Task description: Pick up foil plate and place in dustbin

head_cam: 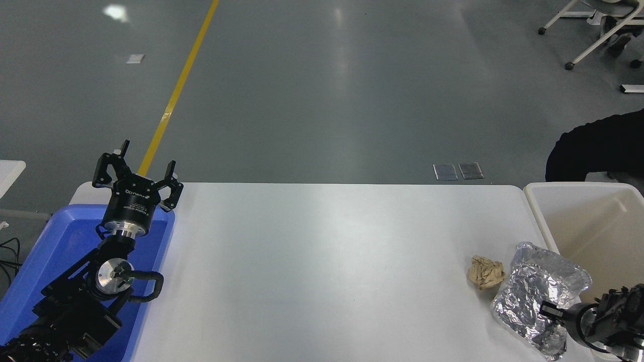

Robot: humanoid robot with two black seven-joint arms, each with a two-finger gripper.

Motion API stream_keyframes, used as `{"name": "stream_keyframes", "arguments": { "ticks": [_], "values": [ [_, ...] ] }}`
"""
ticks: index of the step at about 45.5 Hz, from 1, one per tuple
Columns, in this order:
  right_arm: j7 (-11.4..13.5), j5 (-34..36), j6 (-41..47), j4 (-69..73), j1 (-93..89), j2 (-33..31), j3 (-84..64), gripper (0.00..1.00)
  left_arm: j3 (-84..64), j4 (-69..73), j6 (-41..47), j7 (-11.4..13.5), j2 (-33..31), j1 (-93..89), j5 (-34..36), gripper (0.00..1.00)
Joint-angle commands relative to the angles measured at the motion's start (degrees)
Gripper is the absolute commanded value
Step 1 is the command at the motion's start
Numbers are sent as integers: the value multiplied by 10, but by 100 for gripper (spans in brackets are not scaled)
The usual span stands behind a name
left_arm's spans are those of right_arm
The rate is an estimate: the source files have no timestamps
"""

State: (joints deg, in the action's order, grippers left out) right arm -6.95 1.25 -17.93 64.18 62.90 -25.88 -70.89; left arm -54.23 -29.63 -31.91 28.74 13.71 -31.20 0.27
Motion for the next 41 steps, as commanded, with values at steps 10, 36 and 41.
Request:
{"name": "stream_keyframes", "arguments": {
  "ticks": [10,36,41],
  "values": [
    [0,-2,7,3,38,-30,-29,0,0,0,-1,-1,0,0,0,98],
    [-1,-120,102,44,277,-148,-98,0,1,-1,-1,-1,0,0,0,98],
    [-1,-121,149,80,346,-150,-101,0,0,-1,-1,-1,0,0,0,98]
  ]
}}
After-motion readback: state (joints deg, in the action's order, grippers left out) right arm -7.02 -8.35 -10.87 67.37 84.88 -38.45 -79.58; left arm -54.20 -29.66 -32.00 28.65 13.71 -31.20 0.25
